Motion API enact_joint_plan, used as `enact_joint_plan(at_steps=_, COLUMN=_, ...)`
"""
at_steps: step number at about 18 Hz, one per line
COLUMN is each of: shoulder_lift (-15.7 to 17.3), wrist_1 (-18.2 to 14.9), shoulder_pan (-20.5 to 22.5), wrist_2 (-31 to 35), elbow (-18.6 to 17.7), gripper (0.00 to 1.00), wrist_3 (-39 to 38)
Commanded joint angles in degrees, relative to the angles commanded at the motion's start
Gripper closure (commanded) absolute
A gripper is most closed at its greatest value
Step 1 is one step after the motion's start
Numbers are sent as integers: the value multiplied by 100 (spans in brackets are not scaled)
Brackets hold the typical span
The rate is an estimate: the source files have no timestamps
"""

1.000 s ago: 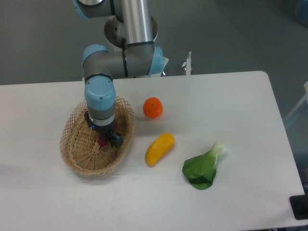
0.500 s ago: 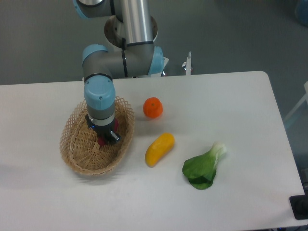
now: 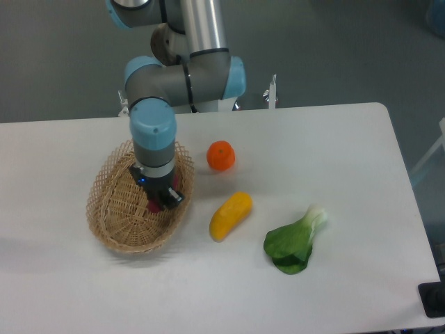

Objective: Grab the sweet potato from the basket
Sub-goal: 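Lift the sweet potato out of the basket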

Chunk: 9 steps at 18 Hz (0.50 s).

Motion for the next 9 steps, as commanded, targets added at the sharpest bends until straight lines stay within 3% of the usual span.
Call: enact_joint_plan(at_steps=9, shoulder_lift=97, wrist_1=-9, shoulder_pan=712, wrist_2=-158, elbow=334, gripper=97, wrist_3=44)
